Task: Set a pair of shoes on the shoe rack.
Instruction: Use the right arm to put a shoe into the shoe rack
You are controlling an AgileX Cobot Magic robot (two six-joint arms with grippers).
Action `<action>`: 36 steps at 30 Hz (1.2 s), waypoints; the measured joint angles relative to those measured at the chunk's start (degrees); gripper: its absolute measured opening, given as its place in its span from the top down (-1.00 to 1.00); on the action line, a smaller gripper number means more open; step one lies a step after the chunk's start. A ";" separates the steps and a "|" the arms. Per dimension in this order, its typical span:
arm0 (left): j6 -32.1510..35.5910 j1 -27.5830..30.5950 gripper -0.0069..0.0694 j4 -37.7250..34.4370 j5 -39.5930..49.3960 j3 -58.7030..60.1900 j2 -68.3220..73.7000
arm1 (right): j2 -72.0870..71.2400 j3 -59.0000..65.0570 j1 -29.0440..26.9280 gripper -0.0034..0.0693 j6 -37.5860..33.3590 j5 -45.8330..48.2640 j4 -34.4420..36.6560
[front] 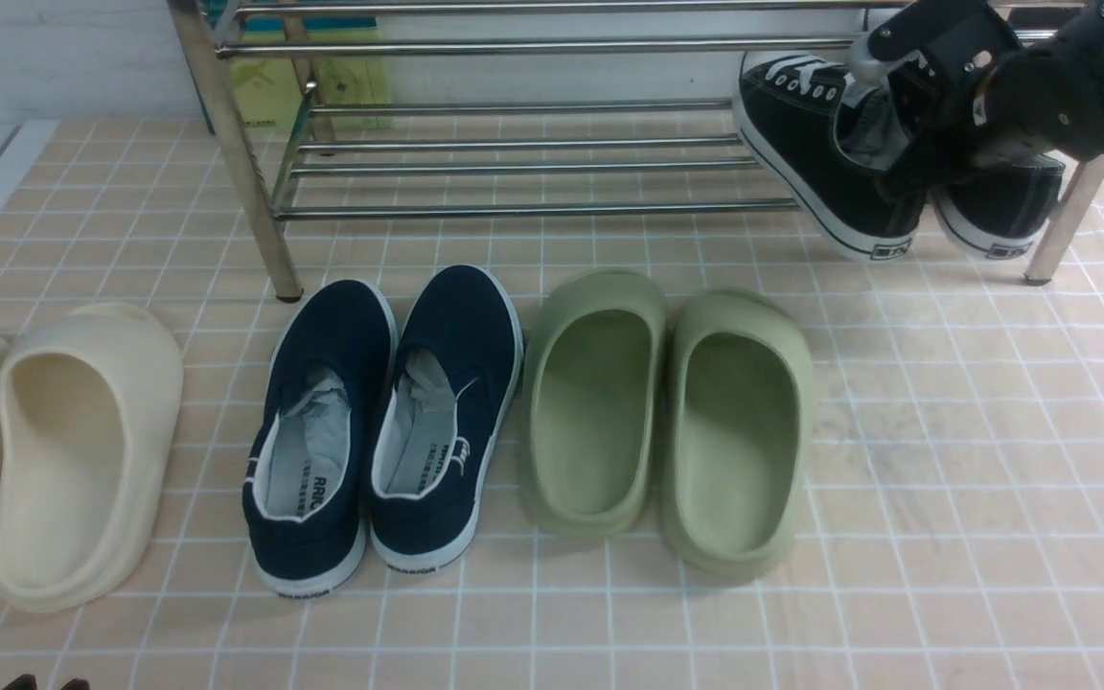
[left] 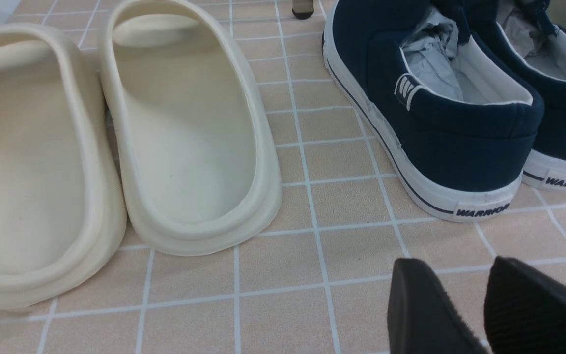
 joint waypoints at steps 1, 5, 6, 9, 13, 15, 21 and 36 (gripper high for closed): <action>0.00 0.00 0.19 0.00 0.00 0.00 0.00 | 0.67 -0.06 -0.31 0.89 0.00 -1.86 -0.32; 0.00 0.00 0.19 0.00 0.00 0.00 0.00 | 2.21 -0.06 -0.92 0.89 0.00 -6.11 -1.49; 0.00 0.00 0.19 0.00 0.00 0.00 0.00 | 2.38 -0.06 -0.98 0.89 0.00 -6.69 -1.64; 0.00 0.00 0.19 0.00 0.00 0.00 0.00 | 2.81 -0.06 -1.10 0.85 0.00 -7.79 -2.10; 0.00 0.00 0.19 0.00 0.00 0.00 0.00 | 2.81 -0.06 -1.20 0.61 0.00 -7.92 -2.70; 0.00 0.00 0.19 0.00 0.00 0.00 0.00 | 2.81 -0.10 -1.20 0.43 0.00 -7.51 -2.84; 0.00 0.00 0.19 0.00 0.00 0.00 0.00 | 2.24 -0.71 -1.23 -0.14 1.70 -3.37 -1.84; 0.00 0.00 0.19 0.00 0.00 0.00 0.00 | -11.63 -1.39 -1.23 -0.07 8.61 10.39 0.43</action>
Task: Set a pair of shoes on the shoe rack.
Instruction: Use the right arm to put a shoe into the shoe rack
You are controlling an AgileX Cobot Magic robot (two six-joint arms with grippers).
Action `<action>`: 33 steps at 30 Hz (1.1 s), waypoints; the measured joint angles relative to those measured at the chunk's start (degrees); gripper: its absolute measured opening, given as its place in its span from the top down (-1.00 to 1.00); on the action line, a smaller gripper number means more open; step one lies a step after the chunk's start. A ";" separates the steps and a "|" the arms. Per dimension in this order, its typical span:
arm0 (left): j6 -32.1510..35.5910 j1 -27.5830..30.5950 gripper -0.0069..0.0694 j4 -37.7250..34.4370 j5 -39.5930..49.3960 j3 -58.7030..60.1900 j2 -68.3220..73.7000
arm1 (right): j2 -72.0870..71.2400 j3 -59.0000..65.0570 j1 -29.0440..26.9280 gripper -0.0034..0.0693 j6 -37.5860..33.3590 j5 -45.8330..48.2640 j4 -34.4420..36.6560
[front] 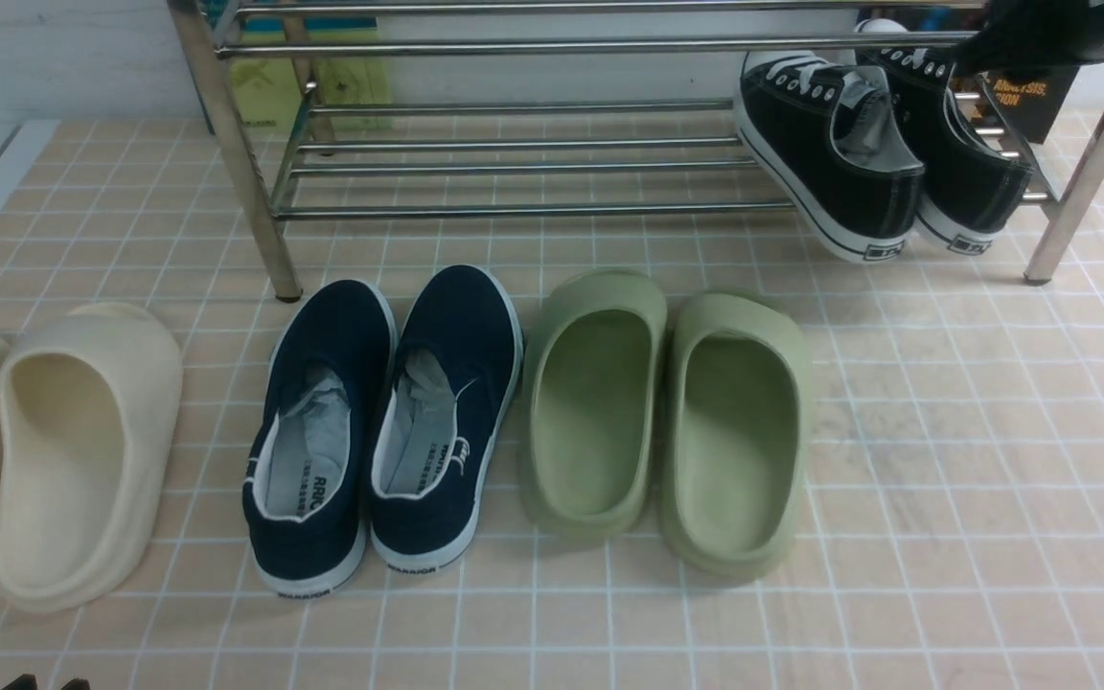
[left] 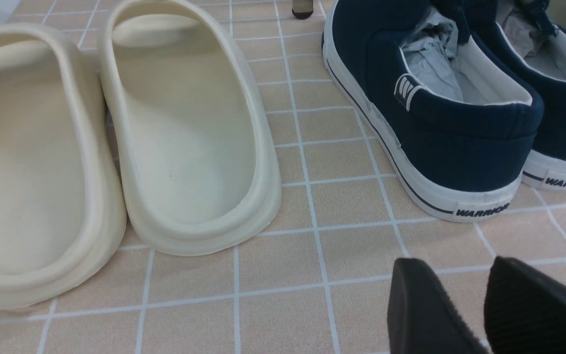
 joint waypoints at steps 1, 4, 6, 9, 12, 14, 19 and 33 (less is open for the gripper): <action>0.00 0.00 0.19 0.00 0.00 0.00 0.00 | 0.01 -0.02 -0.12 0.04 0.00 1.88 0.55; 0.00 0.00 0.19 0.00 0.00 0.00 0.00 | 0.42 0.07 -1.10 0.47 -0.83 8.72 5.54; 0.00 0.00 0.19 0.00 0.00 0.00 0.00 | 0.66 0.75 -2.54 0.78 -2.73 10.43 10.12; 0.00 0.00 0.19 0.00 0.00 0.00 0.00 | 0.71 1.33 -6.09 0.95 -8.09 11.21 19.63; 0.00 0.00 0.19 0.00 0.00 0.00 0.00 | 0.71 1.54 -11.28 0.96 -16.85 11.52 33.29; 0.00 0.00 0.19 0.00 0.00 0.00 0.00 | 0.71 1.88 -14.62 0.96 -24.12 12.94 43.42; 0.00 0.00 0.19 0.00 0.00 0.00 0.00 | 1.85 2.07 -18.20 0.96 -36.72 18.16 58.67; 0.00 0.00 0.19 0.00 0.00 0.00 0.00 | 13.80 2.72 -16.10 0.93 -41.21 10.81 64.44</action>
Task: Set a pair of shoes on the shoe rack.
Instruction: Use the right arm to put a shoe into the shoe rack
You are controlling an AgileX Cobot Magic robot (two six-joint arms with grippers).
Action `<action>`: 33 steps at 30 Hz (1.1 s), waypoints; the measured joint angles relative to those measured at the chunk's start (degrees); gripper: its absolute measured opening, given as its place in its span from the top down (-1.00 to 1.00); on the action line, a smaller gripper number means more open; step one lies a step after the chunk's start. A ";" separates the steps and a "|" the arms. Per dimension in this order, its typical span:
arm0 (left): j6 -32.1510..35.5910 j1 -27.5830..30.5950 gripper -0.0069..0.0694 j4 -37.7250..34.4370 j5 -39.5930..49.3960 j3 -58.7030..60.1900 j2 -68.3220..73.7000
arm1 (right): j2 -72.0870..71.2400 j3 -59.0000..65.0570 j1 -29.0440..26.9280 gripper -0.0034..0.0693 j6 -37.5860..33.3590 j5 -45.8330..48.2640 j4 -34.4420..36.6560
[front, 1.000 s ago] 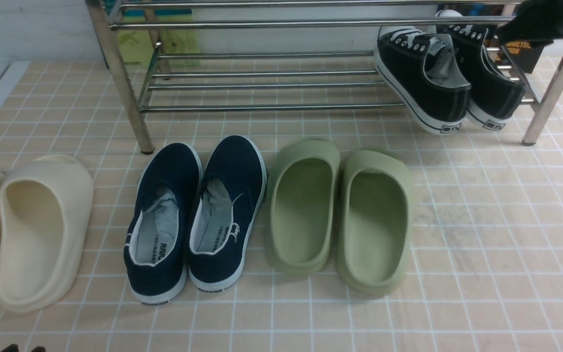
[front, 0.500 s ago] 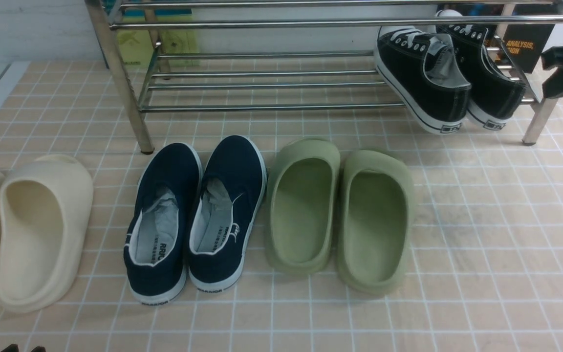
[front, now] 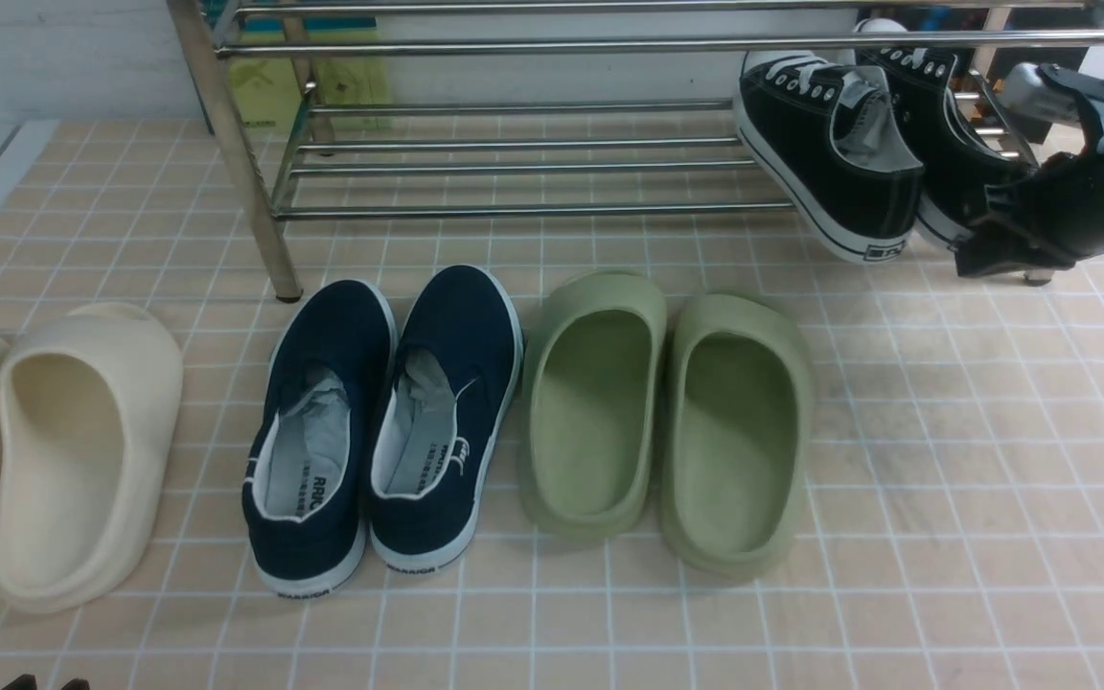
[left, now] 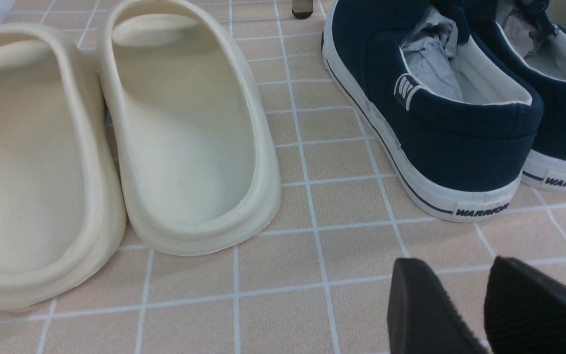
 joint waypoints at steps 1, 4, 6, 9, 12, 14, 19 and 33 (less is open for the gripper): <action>0.00 0.00 0.19 0.00 0.00 0.00 0.00 | 0.00 0.21 0.12 0.93 0.00 -0.77 -0.30; 0.00 0.00 0.19 0.00 0.00 0.00 0.00 | 0.00 0.39 0.13 0.93 -0.06 -3.11 -0.86; 0.00 0.00 0.19 0.00 0.00 0.00 0.00 | 0.00 0.39 0.13 0.93 -0.18 -4.27 -0.93; 0.00 0.00 0.19 0.00 0.00 0.00 0.00 | -0.34 0.39 0.13 0.93 -0.18 -5.82 -1.23; 0.00 0.00 0.19 0.00 0.00 0.00 0.00 | -1.85 0.39 0.13 0.92 -0.24 -6.32 -1.87; 0.00 0.00 0.19 0.00 0.00 0.00 0.00 | -3.07 0.34 0.13 0.92 -0.29 -6.99 -2.72; 0.00 0.00 0.19 0.00 0.00 0.00 0.00 | -4.09 0.14 0.54 0.91 -0.67 -7.28 -5.51; 0.00 0.00 0.19 0.00 0.00 0.00 0.00 | -13.39 0.20 3.40 0.54 -0.67 -0.51 -9.33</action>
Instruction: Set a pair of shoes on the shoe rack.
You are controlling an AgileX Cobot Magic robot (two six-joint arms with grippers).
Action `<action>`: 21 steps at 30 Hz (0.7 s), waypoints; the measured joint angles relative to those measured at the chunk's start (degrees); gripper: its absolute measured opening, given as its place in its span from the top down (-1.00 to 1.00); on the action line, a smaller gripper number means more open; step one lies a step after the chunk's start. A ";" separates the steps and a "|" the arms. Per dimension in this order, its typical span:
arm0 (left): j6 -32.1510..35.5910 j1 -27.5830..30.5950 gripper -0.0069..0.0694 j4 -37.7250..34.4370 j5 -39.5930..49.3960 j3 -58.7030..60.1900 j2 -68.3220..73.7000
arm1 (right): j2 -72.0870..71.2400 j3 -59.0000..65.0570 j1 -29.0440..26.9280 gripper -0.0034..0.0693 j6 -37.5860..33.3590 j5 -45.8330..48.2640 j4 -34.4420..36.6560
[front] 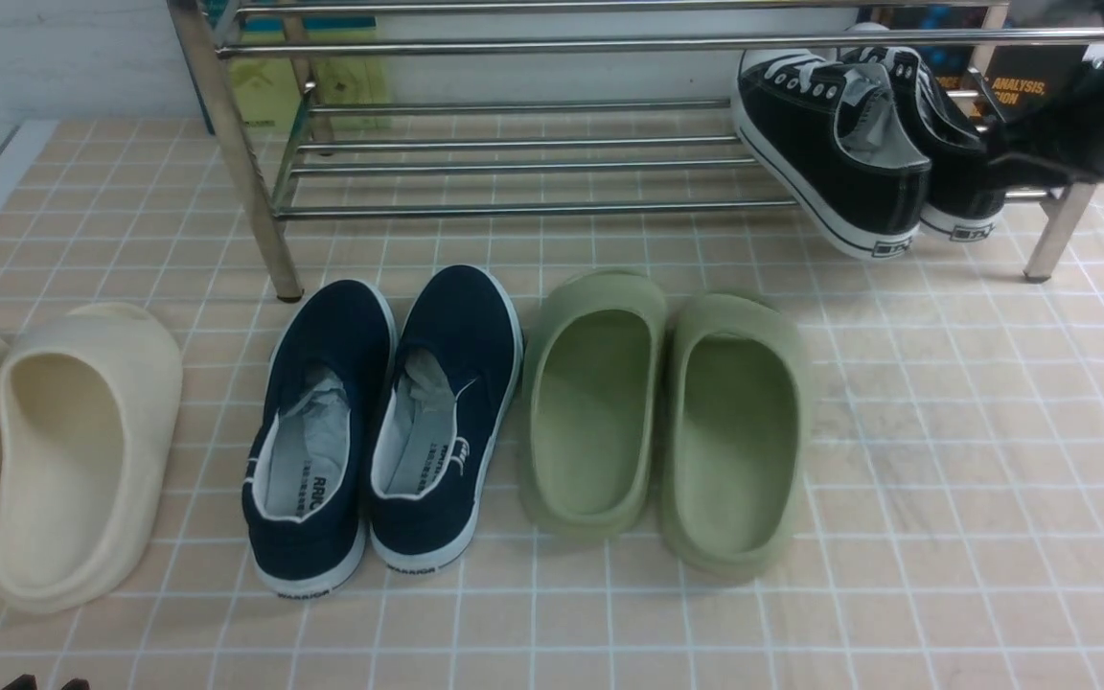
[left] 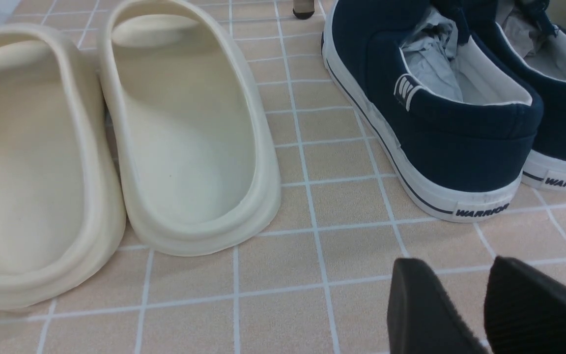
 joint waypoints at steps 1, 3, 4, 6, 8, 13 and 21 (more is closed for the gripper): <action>0.00 0.00 0.19 0.00 0.00 0.00 0.00 | -2.90 0.00 0.00 0.54 0.07 1.20 -1.53; 0.00 0.00 0.19 0.00 0.00 0.00 0.00 | -8.35 0.00 0.05 0.54 1.71 3.41 -4.56; 0.00 0.00 0.19 0.00 0.00 0.00 0.00 | -10.71 0.00 0.05 0.54 2.96 4.25 -5.89; 0.00 0.00 0.19 0.00 0.00 0.00 0.00 | -16.16 0.00 0.05 0.53 6.35 6.23 -8.77; 0.00 0.00 0.19 0.00 0.00 0.00 0.00 | -22.39 0.00 0.05 0.53 10.08 8.75 -11.41; 0.00 0.00 0.19 0.00 0.00 0.00 0.00 | -36.78 2.29 0.05 0.54 14.06 10.78 -14.16; 0.00 0.00 0.19 0.00 0.00 0.00 0.00 | -62.27 26.07 0.05 0.96 14.68 8.67 -22.89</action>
